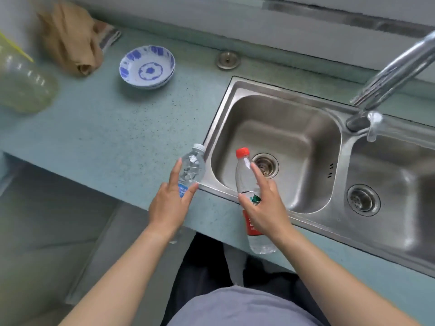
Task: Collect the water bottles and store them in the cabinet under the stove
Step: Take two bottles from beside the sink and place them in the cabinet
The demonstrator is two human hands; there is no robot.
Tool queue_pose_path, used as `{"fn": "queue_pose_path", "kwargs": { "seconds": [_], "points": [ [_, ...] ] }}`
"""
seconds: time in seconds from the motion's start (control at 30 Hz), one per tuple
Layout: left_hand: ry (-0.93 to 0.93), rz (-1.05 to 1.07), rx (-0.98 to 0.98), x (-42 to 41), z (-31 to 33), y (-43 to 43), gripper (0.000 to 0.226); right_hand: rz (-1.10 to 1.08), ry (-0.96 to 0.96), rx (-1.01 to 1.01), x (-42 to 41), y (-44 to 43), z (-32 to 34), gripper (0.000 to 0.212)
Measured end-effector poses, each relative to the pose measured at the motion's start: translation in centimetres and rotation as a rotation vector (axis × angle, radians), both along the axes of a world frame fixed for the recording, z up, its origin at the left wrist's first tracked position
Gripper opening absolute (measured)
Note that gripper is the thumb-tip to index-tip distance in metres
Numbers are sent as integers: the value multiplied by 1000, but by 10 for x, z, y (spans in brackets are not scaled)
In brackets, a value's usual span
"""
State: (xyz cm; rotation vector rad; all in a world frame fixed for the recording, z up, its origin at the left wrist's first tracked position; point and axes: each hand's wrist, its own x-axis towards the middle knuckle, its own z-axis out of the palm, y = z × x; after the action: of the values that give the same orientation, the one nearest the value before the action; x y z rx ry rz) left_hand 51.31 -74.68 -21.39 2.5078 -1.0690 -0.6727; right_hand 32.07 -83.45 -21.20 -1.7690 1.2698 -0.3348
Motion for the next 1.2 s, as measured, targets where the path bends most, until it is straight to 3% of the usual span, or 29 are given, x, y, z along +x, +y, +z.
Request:
{"fn": "queue_pose_path", "kwargs": {
  "seconds": [0.2,0.63,0.87,1.2],
  "points": [
    [122,411,-152,-93,10,88,64,223,-59,-16,-46,47,5,76],
    [2,1124,-154,-199,39,329,64,932,-96,119,-28,223,43,69],
    [-52,1406,-165,-255,45,494,65,1265,-63,161,-26,396,48,70],
    [-154,1583,-39,-320,50,734,65,1516,-72,117,-43,638,48,70]
  ]
}}
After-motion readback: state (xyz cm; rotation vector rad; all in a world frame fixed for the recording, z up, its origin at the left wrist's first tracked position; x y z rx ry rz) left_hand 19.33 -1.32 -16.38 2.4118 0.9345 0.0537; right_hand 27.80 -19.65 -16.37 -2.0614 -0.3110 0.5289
